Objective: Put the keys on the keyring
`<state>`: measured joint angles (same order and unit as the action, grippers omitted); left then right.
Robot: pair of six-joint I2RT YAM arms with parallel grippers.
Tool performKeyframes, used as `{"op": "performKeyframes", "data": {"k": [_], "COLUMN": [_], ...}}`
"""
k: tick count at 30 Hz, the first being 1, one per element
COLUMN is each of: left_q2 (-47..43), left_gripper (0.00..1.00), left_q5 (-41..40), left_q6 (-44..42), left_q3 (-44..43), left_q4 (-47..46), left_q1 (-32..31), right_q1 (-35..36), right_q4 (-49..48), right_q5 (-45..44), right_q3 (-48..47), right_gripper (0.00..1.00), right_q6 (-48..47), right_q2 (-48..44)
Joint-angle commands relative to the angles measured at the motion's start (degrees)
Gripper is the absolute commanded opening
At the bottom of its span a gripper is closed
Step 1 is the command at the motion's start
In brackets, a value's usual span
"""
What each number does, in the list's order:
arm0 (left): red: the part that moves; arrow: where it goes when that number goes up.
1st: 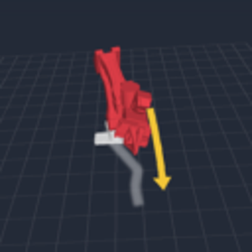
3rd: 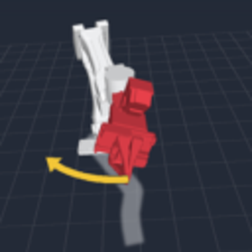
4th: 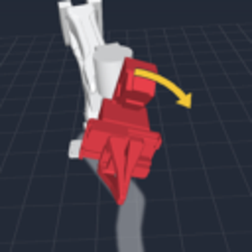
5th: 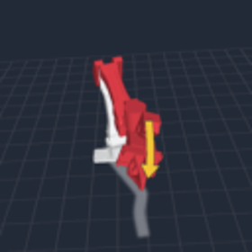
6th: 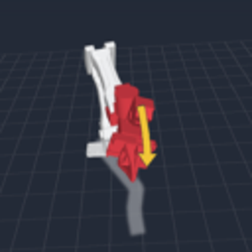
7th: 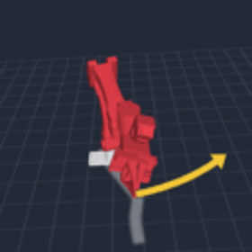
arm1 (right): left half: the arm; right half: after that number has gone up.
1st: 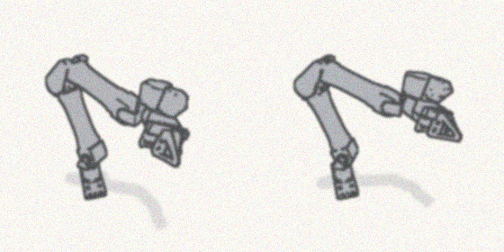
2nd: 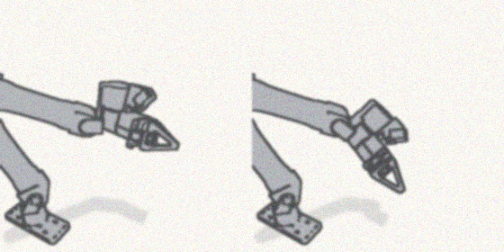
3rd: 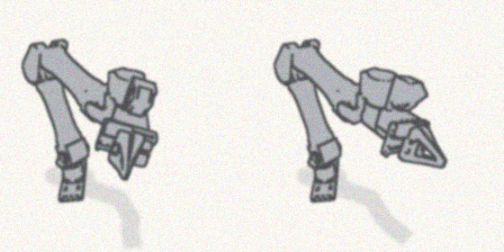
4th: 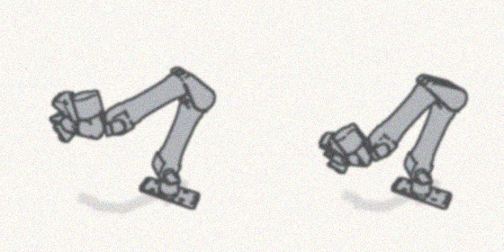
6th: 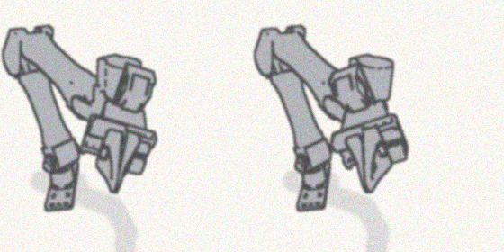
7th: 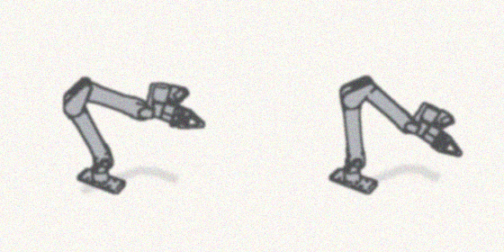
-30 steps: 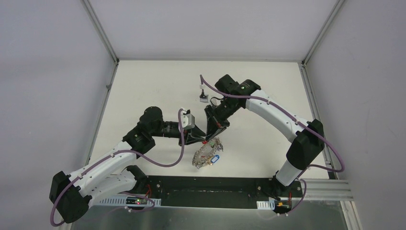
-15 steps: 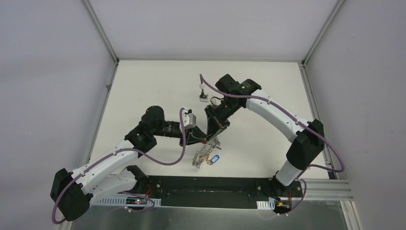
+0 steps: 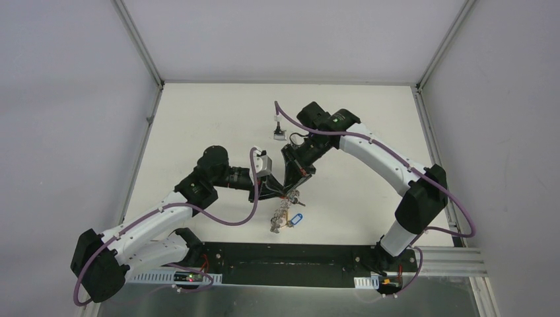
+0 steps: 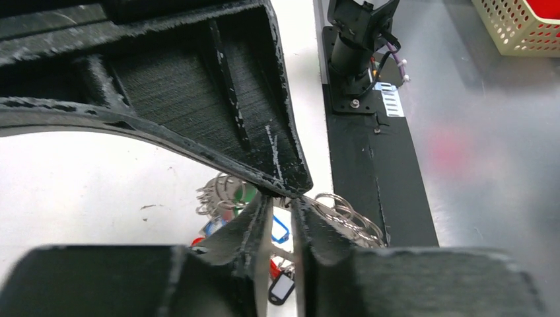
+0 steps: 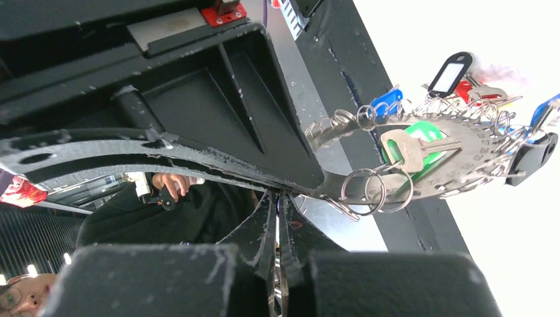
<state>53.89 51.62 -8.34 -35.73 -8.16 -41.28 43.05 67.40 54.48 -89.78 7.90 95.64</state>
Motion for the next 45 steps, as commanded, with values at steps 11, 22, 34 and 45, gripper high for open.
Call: {"op": "performKeyframes", "data": {"k": [11,22,34,45], "left_q2": [-3.08,-9.17,-8.93,-7.32], "left_gripper": [0.00,0.00,0.00,0.00], "left_q5": [-7.07,-17.33,-11.54,-8.04], "left_q6": [13.20,24.38,25.86,26.53], "left_q3": [6.55,14.77,15.11,14.21], "left_q4": [-18.57,-34.71,-40.75,-44.94], "left_q1": [-0.38,-0.38,-0.39,-0.38], "right_q1": [0.72,0.72,0.72,0.71], "right_q4": [-7.69,-26.54,-54.67,-71.58], "right_q5": [-7.94,-16.81,-9.32,-2.46], "right_q3": [-1.09,12.26,27.37,38.71], "right_gripper": [0.34,0.54,0.60,0.50], "right_q6": [2.21,4.84,-1.53,-7.59], "right_q2": [-7.25,-22.13,-33.30,-39.33]}}
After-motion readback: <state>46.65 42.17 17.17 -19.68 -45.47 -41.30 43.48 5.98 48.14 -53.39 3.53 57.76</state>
